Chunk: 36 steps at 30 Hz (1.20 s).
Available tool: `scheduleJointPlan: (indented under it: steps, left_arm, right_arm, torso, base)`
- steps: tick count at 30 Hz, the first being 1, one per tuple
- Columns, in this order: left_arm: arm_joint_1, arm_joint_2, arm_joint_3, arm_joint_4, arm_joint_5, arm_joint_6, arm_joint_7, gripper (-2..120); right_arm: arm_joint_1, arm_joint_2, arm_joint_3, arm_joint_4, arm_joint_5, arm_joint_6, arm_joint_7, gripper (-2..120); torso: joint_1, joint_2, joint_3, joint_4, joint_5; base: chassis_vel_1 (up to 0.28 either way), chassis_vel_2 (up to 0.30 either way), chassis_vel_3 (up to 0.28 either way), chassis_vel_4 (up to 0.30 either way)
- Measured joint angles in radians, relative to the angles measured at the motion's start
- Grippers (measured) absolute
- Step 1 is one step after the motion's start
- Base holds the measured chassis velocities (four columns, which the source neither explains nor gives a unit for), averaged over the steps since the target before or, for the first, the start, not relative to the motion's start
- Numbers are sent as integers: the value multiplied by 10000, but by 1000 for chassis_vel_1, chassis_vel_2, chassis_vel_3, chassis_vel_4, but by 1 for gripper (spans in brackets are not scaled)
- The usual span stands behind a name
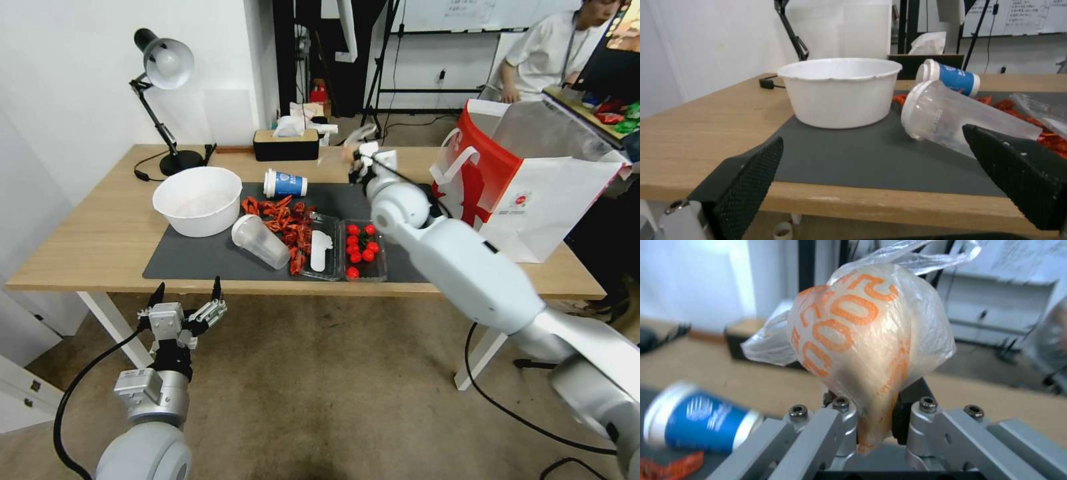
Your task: Pick up the trash from the table and place it into the takeout bag.
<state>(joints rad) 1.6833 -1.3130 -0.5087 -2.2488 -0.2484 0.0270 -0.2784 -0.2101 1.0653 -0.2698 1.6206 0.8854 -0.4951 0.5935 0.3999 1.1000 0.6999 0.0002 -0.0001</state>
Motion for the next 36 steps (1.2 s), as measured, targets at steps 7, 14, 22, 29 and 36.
scheduleJointPlan:
  steps: [7,14,22,29,36]
  left_arm:
    - [10,10,-6,-36,3,-3,-5,100]
    - [-53,-10,101,-9,20,-6,-5,100]
    - [-110,120,167,-4,-12,20,-5,100]
    - [-166,248,191,69,-87,52,-5,100]
    - [-200,292,230,128,-120,61,-9,100]
  right_arm:
    - [92,-1182,1031,1416,380,-834,952,8]
    - [-211,-2471,2141,1886,821,-1165,1066,8]
    - [-1551,-3319,3366,2076,1112,-1300,886,8]
    - [-2290,-3283,4124,1919,1113,-1164,767,7]
    - [-2459,-3391,4370,1929,1263,-1133,791,7]
  torso:
    - [1,0,0,-4,3]
    - [1,0,1,-3,6]
    - [0,0,1,-5,5]
    - [1,0,2,-3,2]
    - [1,0,2,-2,1]
  base:
    - [0,0,0,0]
    - [0,0,0,0]
    - [0,0,0,0]
    - [0,0,0,0]
    - [0,0,0,0]
